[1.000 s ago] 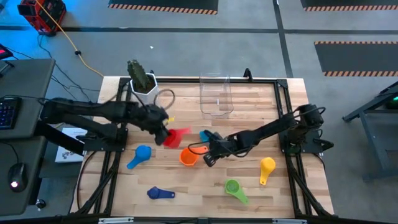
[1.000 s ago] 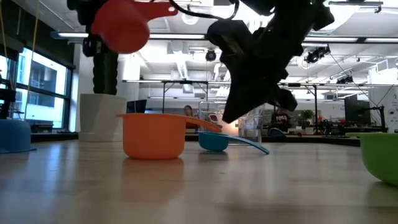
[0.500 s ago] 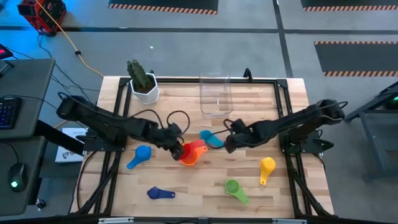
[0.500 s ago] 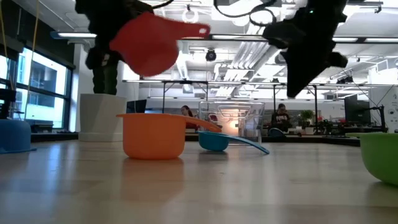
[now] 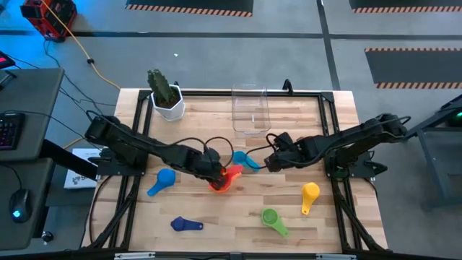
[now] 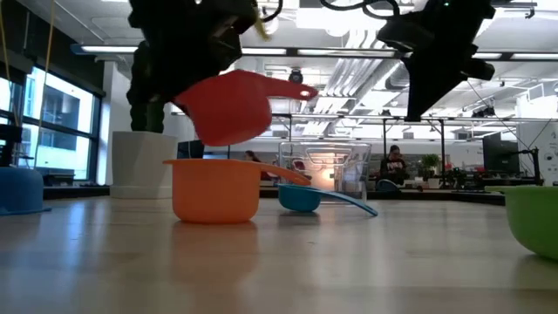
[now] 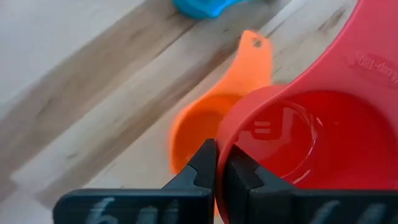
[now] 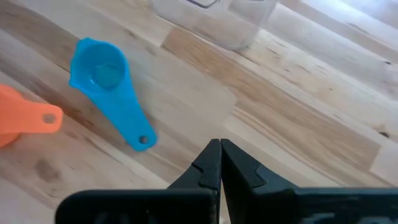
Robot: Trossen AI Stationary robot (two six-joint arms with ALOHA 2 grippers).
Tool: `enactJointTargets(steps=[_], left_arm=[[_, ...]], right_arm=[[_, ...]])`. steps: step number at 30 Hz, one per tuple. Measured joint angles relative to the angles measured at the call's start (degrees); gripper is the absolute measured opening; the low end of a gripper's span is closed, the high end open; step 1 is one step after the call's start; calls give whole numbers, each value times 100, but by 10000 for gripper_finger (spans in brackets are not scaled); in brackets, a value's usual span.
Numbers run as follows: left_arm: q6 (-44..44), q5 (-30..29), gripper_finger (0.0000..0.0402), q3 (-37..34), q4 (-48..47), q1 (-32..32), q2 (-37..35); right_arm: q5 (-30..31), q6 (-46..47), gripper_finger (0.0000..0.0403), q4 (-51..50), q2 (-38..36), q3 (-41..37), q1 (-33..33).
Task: Nest measuring cups in basket
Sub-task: Stack the red measuring cup on top of the orange measuring cup
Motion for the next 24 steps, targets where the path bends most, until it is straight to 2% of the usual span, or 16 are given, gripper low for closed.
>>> enactJointTargets(steps=[2,15,24], left_arm=[[-121,5,1,-24,-210,-34,-39],[-276,-45,1,-4,-150,-94,130],[-75,-44,37,-17,80,-91,396]], right_arm=[[44,-10,0,-12,2,0,0],[284,-160,0,58,2,0,0],[322,-162,0,110,4,0,0]])
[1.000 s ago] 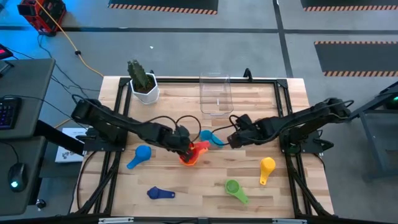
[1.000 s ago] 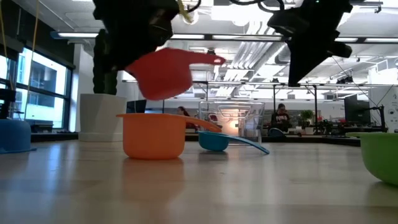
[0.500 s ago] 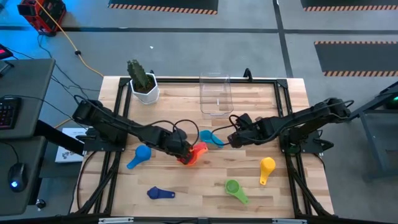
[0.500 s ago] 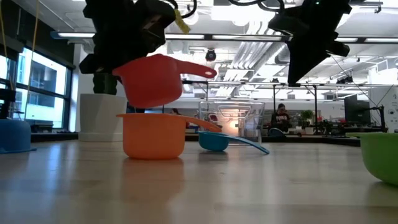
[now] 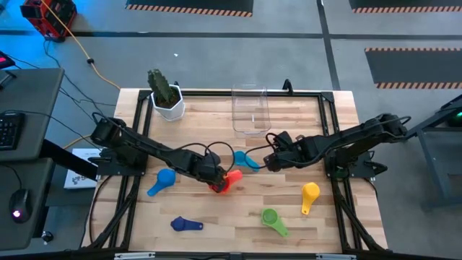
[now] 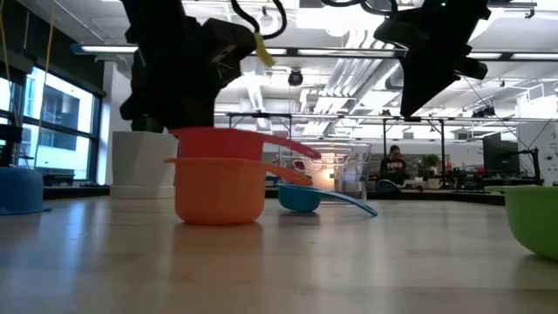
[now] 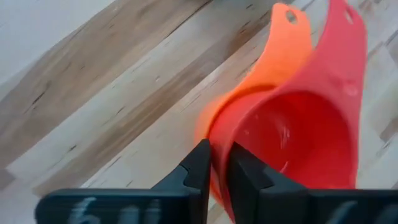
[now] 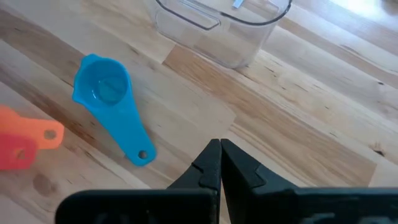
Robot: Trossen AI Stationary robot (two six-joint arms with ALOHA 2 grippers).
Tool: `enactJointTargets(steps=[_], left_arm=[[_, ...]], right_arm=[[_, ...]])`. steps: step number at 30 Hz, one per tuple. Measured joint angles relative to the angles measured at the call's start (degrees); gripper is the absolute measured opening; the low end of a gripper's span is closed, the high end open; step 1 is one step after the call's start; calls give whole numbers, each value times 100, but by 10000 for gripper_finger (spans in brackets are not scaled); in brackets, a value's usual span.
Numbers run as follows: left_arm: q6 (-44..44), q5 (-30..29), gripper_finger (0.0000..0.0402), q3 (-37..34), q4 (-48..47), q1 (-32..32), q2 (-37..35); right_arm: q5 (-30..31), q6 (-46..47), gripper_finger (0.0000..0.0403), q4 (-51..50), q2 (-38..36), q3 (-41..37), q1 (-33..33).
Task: Nest measuring cups in basket
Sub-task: Stack the red measuring cup on top of the orange measuring cup, then stack the blue measuring cup on top of the red measuring cup
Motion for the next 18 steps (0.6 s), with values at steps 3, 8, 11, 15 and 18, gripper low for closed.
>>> enactJointTargets(steps=[3,8,11,15,18], left_arm=[[15,-39,50,7,-7,-2,-11],[84,-116,79,7,-54,33,-49],[164,-15,99,4,-211,86,-181],[519,-17,121,1,-640,164,-602],[873,-201,136,2,-1006,192,-1164]], right_arm=[[17,0,0,-6,2,0,0],[121,-1,0,7,0,0,0],[119,-2,0,11,0,0,-1],[-64,-196,0,72,0,0,-2],[-333,-434,0,235,0,0,0]])
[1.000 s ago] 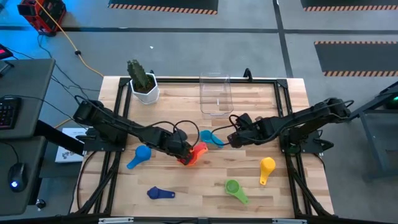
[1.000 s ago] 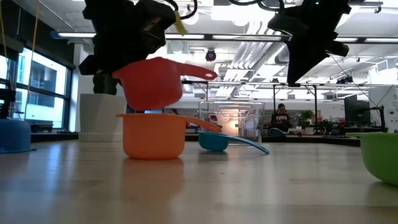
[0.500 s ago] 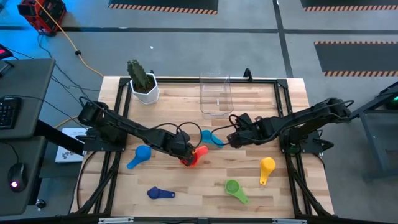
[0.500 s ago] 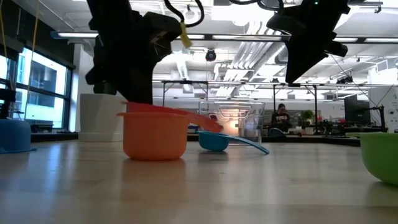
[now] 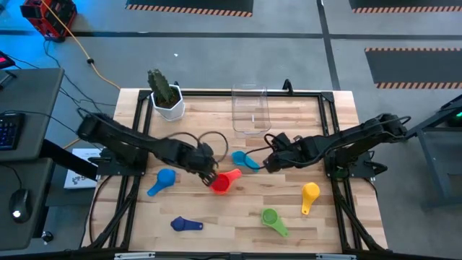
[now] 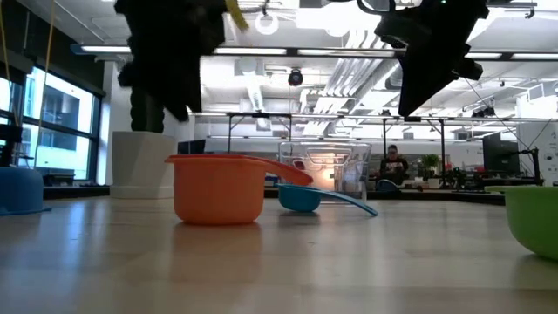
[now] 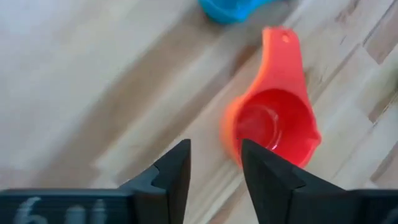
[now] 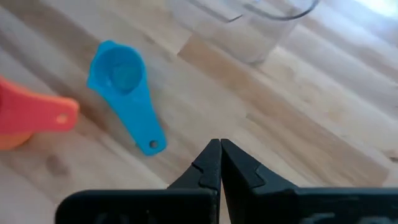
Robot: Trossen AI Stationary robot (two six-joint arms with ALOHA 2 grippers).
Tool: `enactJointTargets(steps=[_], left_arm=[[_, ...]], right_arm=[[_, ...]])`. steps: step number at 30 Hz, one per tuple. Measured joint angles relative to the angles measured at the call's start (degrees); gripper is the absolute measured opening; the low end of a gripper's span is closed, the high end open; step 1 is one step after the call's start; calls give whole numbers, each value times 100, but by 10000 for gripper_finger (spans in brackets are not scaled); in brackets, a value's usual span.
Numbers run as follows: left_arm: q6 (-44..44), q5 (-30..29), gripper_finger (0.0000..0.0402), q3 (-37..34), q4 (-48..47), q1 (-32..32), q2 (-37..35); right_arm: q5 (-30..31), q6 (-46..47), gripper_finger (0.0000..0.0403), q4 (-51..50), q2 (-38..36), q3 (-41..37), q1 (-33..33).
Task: Nest measuring cups in basket
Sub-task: Stack the blue measuring cup on top of the red measuring cup
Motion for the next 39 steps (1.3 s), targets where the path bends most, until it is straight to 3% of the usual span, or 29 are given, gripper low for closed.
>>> enactJointTargets(steps=[4,8,12,16,21,26,31,35,39], left_arm=[[202,-353,152,-105,-365,-77,-899],[-255,-298,171,-790,-427,-218,-1954],[-1248,226,192,-1534,-666,-411,-2901],[-2010,938,204,-2119,-712,-840,-3386],[-2828,1688,203,-2470,-888,-1553,-3330],[-3719,1774,202,-2490,-1382,-2286,-3061],[-3948,1913,195,-2490,-1715,-2868,-2647],[-3672,1815,160,-2490,-1782,-3003,-2126],[-3301,1543,90,-2490,-1739,-2887,-1568]], right_arm=[[-83,-17,0,189,0,0,0],[-121,1,12,329,0,0,0],[-114,53,47,387,0,0,-2],[-93,144,85,411,0,0,-2],[-46,133,112,412,0,0,-25],[-1,111,114,410,0,0,-39],[48,16,114,415,0,0,-39],[119,20,114,415,0,0,-41],[214,1,114,416,0,0,-81]])
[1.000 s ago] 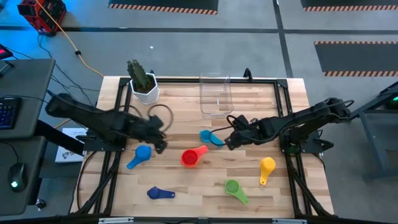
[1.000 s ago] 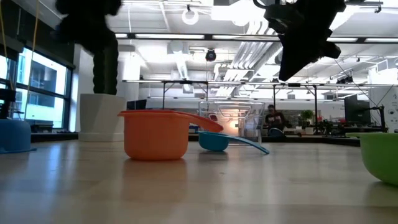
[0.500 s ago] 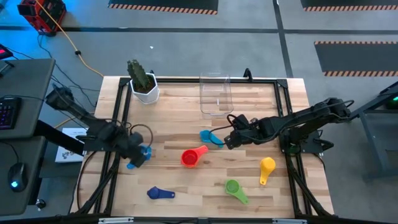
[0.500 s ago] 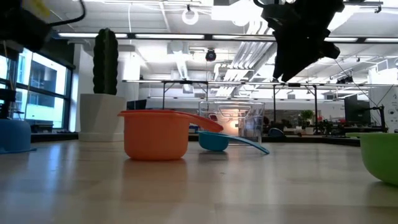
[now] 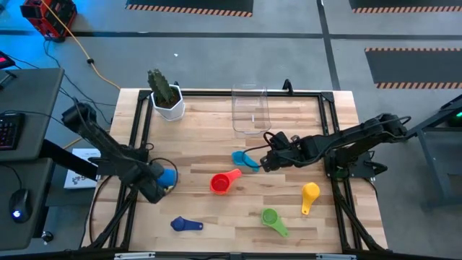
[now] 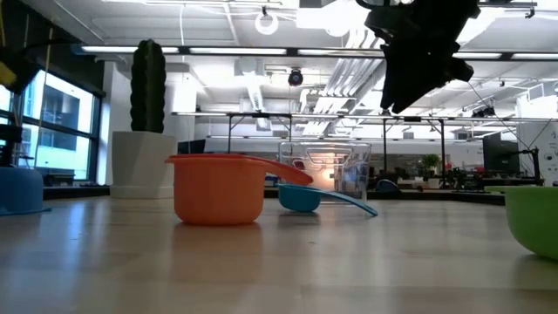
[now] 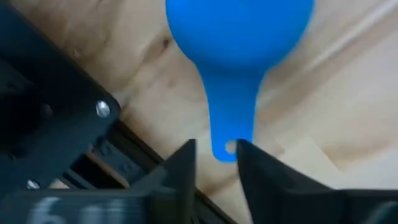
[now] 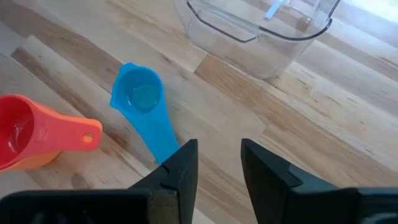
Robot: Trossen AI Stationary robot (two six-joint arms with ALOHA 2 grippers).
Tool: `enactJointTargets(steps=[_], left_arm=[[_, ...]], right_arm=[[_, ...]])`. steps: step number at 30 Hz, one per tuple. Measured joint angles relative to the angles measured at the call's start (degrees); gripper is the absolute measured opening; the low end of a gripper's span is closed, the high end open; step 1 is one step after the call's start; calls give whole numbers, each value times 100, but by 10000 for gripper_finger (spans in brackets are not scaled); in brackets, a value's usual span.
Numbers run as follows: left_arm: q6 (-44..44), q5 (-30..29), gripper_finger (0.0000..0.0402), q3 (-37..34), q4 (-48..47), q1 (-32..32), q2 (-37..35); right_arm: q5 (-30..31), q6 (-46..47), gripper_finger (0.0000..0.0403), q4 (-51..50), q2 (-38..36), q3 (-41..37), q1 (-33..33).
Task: Nest measuring cups in basket
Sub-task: Stack the blue measuring cup on top of the red measuring cup
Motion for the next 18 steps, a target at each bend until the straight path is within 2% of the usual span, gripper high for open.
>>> enactJointTargets(steps=[4,8,14,18], left_arm=[[270,-66,12,-1,23,234,486],[292,-99,17,24,393,475,696],[343,-691,3,160,1113,875,732],[595,-1048,2,277,1115,1232,732]], right_arm=[[-7,-12,113,1,0,0,-73],[0,-22,113,1,0,0,-86],[-9,-20,113,1,0,0,-82],[0,-20,113,1,0,0,-82]])
